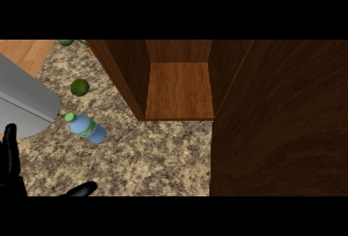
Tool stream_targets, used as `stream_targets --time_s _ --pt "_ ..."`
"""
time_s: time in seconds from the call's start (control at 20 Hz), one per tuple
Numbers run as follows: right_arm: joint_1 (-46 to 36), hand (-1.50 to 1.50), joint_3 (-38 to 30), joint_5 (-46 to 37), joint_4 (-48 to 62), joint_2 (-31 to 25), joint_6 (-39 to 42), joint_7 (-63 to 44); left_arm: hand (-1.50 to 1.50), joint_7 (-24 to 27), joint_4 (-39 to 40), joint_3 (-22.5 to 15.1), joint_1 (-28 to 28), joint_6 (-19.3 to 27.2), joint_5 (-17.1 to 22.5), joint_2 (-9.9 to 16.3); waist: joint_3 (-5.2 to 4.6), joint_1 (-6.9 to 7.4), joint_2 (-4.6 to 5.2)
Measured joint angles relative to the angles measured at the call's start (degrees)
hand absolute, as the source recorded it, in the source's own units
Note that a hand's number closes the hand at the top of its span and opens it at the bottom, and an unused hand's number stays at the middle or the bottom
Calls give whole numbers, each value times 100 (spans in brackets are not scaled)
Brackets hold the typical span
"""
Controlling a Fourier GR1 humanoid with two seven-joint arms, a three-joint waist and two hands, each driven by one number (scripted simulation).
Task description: Pick up the bottled water, place it into the cabinet and close the cabinet
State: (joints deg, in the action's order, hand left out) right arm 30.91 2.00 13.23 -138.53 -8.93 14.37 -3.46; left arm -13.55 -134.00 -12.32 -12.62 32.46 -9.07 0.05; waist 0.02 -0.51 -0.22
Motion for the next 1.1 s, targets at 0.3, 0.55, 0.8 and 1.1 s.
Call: stream_targets --time_s 0.3,0.55,0.8,1.1 --pt "407 -150 32 6 -38 117 224 226 -150 65 -155 -113 -359 -8 -51 18 -3 -4 -2" --pt "681 -150 -49 1 -55 136 406 454 -150 194 161 45 -208 35 83 16 -4 -22 4" --pt "1003 -150 -128 15 -71 149 614 696 -150 408 496 219 -268 51 353 9 -6 -29 3" --pt "1406 -150 -18 4 -93 184 835 983 -150 977 1265 788 -151 -90 1189 2 -13 -43 5"
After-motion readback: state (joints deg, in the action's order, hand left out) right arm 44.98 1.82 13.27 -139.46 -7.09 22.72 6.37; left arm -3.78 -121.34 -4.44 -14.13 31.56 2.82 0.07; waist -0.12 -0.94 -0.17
